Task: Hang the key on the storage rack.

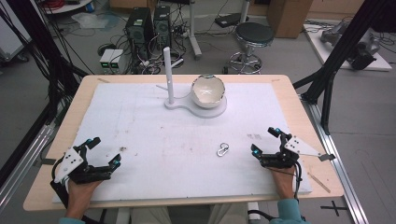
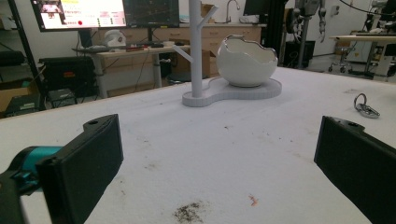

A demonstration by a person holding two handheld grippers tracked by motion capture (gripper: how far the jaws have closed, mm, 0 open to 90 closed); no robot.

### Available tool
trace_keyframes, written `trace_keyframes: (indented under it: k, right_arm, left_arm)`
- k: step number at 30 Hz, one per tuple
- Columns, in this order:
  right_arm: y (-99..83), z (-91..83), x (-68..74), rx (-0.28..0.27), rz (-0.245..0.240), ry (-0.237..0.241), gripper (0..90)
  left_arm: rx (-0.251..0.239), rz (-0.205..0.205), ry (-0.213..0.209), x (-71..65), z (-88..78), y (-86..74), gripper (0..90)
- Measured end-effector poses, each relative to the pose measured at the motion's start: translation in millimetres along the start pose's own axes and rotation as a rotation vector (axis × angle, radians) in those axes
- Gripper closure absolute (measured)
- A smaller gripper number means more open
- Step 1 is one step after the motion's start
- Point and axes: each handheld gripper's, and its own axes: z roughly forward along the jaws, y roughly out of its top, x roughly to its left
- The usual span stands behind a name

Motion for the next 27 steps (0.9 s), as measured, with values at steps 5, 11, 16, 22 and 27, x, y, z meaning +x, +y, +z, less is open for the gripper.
trace_keyframes:
  k: [5, 11, 16, 22, 27]
  right_arm:
    - [0.1, 0.0, 0.0, 0.001, -0.003, -0.001, 0.6]
    - [0.1, 0.1, 0.3, 0.001, -0.001, -0.004, 0.6]
    - [0.1, 0.1, 0.2, -0.002, -0.008, -0.008, 0.6]
    - [0.8, -0.2, 0.7, 0.001, -0.008, -0.015, 0.6]
    - [18.3, 0.3, -3.4, 0.050, 0.017, 0.006, 0.6]
  left_arm:
    - [0.001, -0.002, 0.001, 0.4, 0.1, 0.0, 1.7]
    - [0.000, -0.002, 0.006, -0.1, 0.0, 0.0, 1.7]
    - [-0.002, -0.002, 0.006, -0.2, 0.0, 0.0, 1.7]
    - [0.006, -0.003, 0.004, -0.1, 0.5, 0.2, 1.7]
    - [0.006, -0.006, 0.004, 0.6, 0.5, 0.3, 1.7]
